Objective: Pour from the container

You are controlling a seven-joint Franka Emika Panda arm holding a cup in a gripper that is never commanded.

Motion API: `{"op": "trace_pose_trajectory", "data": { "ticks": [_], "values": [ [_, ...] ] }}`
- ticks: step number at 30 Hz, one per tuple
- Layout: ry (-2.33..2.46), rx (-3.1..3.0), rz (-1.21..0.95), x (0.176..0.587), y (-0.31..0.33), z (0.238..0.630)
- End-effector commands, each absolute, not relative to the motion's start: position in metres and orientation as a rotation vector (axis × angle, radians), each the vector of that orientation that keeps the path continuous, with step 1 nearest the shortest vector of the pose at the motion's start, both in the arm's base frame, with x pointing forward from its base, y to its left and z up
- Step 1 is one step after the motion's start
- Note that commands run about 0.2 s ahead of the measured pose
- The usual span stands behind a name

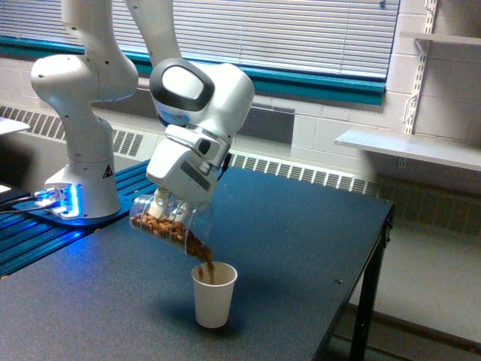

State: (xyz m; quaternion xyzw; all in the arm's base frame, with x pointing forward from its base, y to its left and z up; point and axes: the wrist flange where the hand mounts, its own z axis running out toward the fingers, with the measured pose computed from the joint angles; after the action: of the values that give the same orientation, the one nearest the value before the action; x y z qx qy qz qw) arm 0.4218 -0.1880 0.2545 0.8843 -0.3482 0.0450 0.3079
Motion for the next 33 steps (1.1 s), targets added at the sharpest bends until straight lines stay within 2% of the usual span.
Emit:
{"op": "trace_pose_trajectory", "data": {
  "ticks": [1, 33],
  "values": [
    [-0.896, 2.328, 0.123, 0.427, -0.188, 0.258],
    [-0.787, 2.304, 0.058, 0.445, -0.185, 0.265]
  ]
}}
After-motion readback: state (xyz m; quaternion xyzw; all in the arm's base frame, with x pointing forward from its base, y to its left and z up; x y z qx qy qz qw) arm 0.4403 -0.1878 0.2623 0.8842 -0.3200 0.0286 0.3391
